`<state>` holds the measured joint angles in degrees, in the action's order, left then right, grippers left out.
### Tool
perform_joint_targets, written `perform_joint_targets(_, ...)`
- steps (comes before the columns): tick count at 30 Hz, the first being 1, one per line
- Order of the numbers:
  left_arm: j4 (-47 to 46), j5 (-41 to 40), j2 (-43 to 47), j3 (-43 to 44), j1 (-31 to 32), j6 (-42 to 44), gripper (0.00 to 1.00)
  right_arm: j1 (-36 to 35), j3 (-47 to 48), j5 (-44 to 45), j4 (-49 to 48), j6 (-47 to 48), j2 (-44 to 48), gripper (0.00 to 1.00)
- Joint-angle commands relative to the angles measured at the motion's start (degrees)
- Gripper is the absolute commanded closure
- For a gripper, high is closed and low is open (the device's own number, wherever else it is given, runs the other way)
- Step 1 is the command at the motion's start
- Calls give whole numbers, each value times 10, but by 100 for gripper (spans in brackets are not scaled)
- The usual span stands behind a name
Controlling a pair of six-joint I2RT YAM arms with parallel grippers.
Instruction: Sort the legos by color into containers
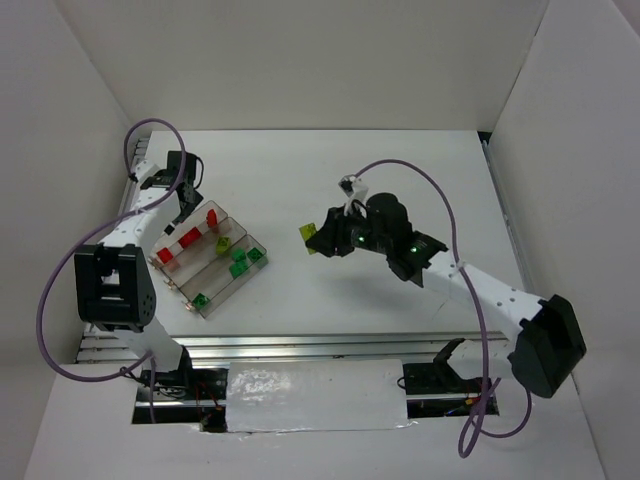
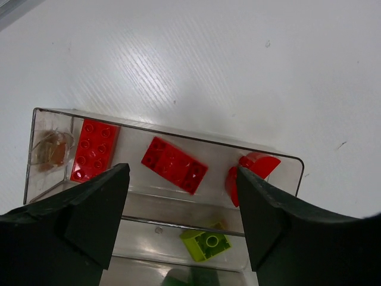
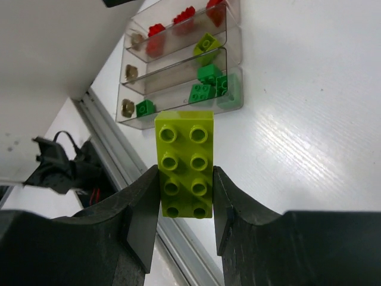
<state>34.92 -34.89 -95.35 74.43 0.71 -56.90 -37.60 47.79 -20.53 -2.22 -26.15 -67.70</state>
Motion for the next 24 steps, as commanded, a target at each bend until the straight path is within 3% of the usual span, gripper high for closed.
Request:
perform_joint_targets(1,5,-18,24,-3,-4,-13,15,-40,91,88,62,23,-63,100)
perform_joint_targets(7,73,-6,151,34,-3,18,4,-125,272,152,101,-41,-264,100)
perform_joint_targets(13,82,73,312,60,-5,168,1,-194,513,273,187,-188,-481,100)
perform_joint_targets(19,14,124,448,-29,-5,260,1,-221,692,297,224,-245,-631,100)
perform_joint_targets(20,8,134,471,-45,-5,264,1,-222,747,292,237,-242,-650,98)
perform_joint_targets(24,-9,158,491,-68,-5,276,0,-222,803,271,251,-233,-715,76)
